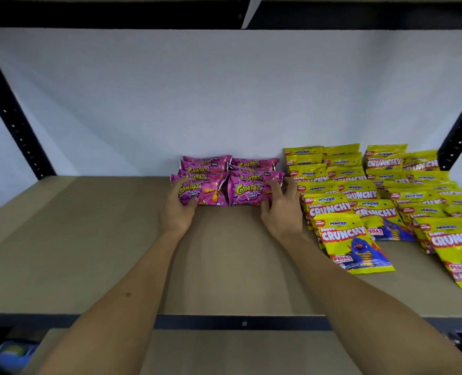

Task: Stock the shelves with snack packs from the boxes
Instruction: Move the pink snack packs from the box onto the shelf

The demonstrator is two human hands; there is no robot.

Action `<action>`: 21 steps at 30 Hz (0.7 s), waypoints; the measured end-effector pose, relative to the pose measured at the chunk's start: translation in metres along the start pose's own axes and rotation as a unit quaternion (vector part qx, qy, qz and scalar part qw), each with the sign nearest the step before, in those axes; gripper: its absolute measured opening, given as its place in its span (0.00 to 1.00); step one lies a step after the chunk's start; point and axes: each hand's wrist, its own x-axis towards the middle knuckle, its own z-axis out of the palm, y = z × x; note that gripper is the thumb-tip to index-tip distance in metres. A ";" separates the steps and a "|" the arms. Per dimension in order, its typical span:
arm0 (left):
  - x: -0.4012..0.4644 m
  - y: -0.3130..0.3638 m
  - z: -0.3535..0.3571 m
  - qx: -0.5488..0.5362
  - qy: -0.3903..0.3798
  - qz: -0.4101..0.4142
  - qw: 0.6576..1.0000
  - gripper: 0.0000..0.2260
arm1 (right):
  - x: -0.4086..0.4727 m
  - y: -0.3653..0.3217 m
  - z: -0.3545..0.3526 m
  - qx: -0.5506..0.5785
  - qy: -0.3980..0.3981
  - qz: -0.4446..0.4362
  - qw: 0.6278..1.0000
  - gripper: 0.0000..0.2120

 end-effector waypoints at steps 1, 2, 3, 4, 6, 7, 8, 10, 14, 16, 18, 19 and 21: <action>-0.001 0.001 0.001 -0.013 -0.003 0.000 1.000 0.23 | 0.001 0.000 -0.002 0.004 0.006 -0.003 1.000 0.21; -0.001 0.002 0.001 -0.020 -0.003 -0.001 1.000 0.25 | 0.003 0.001 -0.004 0.009 0.017 -0.007 1.000 0.20; -0.001 0.002 0.002 -0.019 0.001 -0.001 1.000 0.27 | 0.006 0.001 -0.006 0.014 0.031 -0.011 0.999 0.20; -0.003 0.005 0.002 -0.011 0.007 -0.003 1.000 0.28 | 0.008 0.002 -0.009 0.015 0.049 -0.019 0.998 0.20; -0.011 0.014 0.002 0.014 0.020 -0.013 1.000 0.27 | 0.007 0.003 -0.014 0.004 0.086 -0.060 0.994 0.20; -0.018 0.019 0.002 0.032 0.024 -0.020 0.999 0.27 | 0.004 0.003 -0.016 -0.002 0.102 -0.086 0.991 0.20; -0.026 0.024 0.001 0.053 0.021 -0.026 0.998 0.25 | -0.001 0.001 -0.019 -0.004 0.111 -0.107 0.988 0.20; -0.042 0.033 -0.002 0.098 -0.003 -0.028 0.995 0.23 | -0.014 -0.005 -0.026 0.010 0.104 -0.121 0.987 0.21; -0.074 0.060 -0.007 0.179 -0.090 -0.033 0.979 0.22 | -0.041 -0.028 -0.050 0.018 -0.004 -0.095 0.995 0.23; -0.098 0.080 -0.008 0.234 -0.111 0.004 0.966 0.20 | -0.055 -0.038 -0.064 -0.006 -0.055 -0.083 0.995 0.21; -0.129 0.093 -0.008 0.287 -0.091 0.089 0.950 0.15 | -0.075 -0.043 -0.079 -0.014 -0.083 -0.089 0.992 0.17; -0.147 0.096 -0.009 0.298 -0.067 0.135 0.943 0.14 | -0.089 -0.044 -0.084 -0.012 -0.082 -0.098 0.992 0.14; -0.180 0.092 -0.010 0.282 -0.015 0.214 0.935 0.14 | -0.121 -0.043 -0.091 0.008 -0.022 -0.130 0.991 0.12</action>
